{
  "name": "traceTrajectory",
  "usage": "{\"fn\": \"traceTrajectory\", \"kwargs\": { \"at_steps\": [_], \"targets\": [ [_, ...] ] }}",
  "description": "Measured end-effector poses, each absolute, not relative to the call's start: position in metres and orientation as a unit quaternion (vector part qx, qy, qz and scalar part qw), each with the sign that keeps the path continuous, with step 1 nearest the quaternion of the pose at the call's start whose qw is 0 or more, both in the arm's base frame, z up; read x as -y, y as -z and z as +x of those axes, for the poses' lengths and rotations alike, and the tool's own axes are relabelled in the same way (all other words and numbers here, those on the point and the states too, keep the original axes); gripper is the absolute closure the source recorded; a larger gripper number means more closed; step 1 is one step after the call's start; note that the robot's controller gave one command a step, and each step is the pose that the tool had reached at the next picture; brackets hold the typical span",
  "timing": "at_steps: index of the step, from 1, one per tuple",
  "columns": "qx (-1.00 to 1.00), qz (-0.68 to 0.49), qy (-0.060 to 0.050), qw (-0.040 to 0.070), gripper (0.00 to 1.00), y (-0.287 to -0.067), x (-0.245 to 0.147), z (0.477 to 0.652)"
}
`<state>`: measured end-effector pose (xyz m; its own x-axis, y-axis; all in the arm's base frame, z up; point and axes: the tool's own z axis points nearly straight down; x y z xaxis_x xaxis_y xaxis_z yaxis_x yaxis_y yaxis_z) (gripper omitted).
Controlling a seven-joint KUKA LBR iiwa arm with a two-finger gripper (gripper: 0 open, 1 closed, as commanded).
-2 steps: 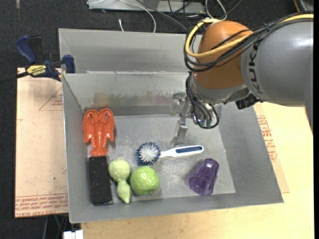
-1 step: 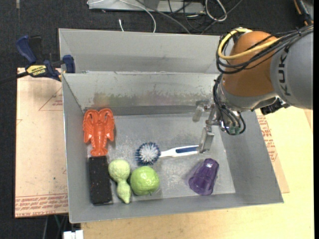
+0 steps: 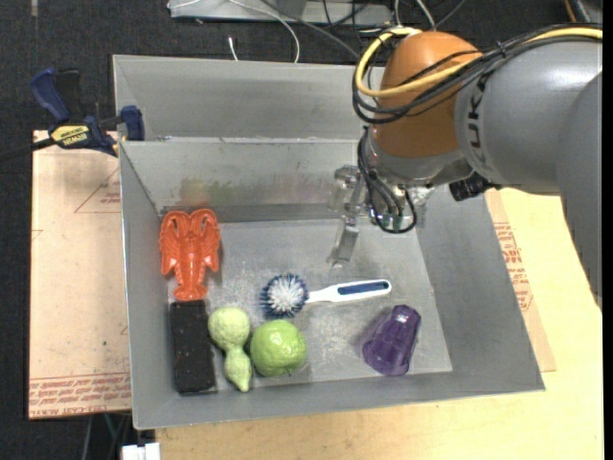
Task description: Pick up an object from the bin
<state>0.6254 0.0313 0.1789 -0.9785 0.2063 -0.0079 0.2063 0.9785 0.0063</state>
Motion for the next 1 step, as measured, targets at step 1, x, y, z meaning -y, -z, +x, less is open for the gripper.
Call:
{"fn": "traceTrajectory", "kwargs": {
  "at_steps": [1],
  "targets": [
    [-0.988,0.154,0.000,0.003,0.00,-0.1518,0.0091,0.5969]
  ]
}}
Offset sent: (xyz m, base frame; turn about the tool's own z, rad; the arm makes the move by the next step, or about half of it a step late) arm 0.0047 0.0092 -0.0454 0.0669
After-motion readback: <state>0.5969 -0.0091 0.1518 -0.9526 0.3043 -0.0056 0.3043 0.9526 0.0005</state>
